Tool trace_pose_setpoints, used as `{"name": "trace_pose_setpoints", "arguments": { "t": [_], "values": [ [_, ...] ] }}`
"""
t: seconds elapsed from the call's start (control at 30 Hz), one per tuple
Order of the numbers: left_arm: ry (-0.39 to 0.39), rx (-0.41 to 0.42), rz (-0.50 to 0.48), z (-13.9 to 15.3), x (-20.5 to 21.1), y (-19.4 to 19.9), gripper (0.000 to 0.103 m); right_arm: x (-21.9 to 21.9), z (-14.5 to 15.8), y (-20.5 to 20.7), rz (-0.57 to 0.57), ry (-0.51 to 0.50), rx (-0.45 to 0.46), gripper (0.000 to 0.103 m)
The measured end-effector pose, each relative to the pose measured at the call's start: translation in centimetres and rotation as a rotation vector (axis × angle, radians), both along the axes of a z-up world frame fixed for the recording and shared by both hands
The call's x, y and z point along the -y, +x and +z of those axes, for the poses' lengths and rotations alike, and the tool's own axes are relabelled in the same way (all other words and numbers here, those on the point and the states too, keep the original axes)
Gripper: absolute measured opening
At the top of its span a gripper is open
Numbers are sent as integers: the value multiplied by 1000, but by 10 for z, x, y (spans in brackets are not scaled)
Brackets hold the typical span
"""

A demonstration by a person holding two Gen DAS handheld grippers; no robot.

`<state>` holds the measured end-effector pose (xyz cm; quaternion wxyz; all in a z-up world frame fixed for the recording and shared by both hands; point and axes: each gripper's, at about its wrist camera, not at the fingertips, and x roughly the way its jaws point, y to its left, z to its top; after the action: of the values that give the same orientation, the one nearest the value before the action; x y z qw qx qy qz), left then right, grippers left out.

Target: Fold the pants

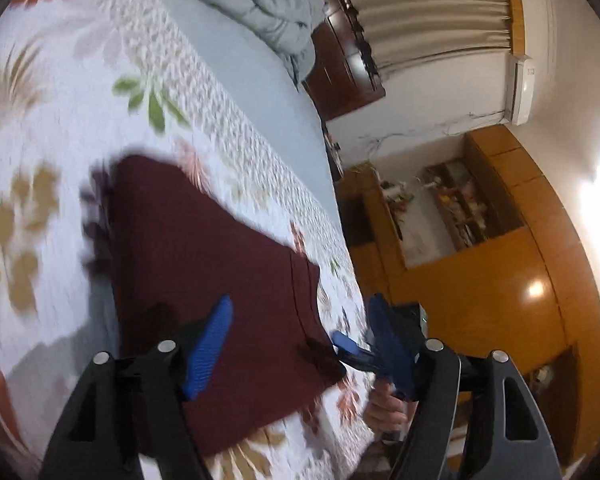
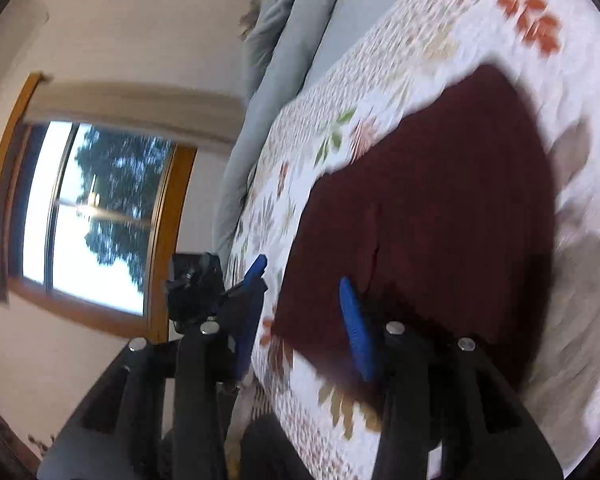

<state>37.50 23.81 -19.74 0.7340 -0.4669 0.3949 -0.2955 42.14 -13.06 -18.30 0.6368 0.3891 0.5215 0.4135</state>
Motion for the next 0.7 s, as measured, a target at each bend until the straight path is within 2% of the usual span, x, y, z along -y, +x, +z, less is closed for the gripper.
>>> {"name": "trace_pose_setpoints", "arguments": {
  "t": [0.03,0.07,0.1,0.13,0.2,0.37,0.47,0.5,0.53,0.57,0.6,0.63,0.67,0.7],
  "values": [
    [0,-19,-9,-9,5,-5,71,-2,-6,-6,5,-24,2,30],
    [6,-51,-3,-22,9,-8,71,1,-15,-8,-6,-37,-12,10],
    [0,-64,8,-31,9,-10,71,8,-26,-9,-22,-42,-37,0],
    [-14,-65,17,-40,8,-13,69,17,-38,-9,-45,-65,-59,0],
    [-56,-68,34,-50,3,-13,64,26,-48,-10,-56,-31,-84,0],
    [-56,-77,16,-48,-2,-9,62,33,-37,-8,-58,-97,-54,0],
    [-73,-98,43,-46,-11,-11,64,40,-37,-9,-113,-86,-76,2],
    [-65,-101,52,-45,-13,-17,67,43,-36,-12,-127,-92,-74,5],
    [-49,-100,62,-40,-14,-23,77,42,-32,-16,-138,-100,-69,19],
    [-19,-89,68,-30,-15,-30,82,44,-23,-23,-148,-92,-61,41],
    [11,-82,72,-21,-16,-37,82,45,-15,-29,-170,-92,-57,54],
    [41,-82,80,-13,-18,-46,83,45,-14,-32,-195,-97,-55,76],
    [77,-80,94,-2,-20,-58,83,51,-2,-46,-249,-114,-52,83],
    [122,-84,111,8,-21,-70,84,51,5,-55,-273,-122,-43,85]
  ]
}}
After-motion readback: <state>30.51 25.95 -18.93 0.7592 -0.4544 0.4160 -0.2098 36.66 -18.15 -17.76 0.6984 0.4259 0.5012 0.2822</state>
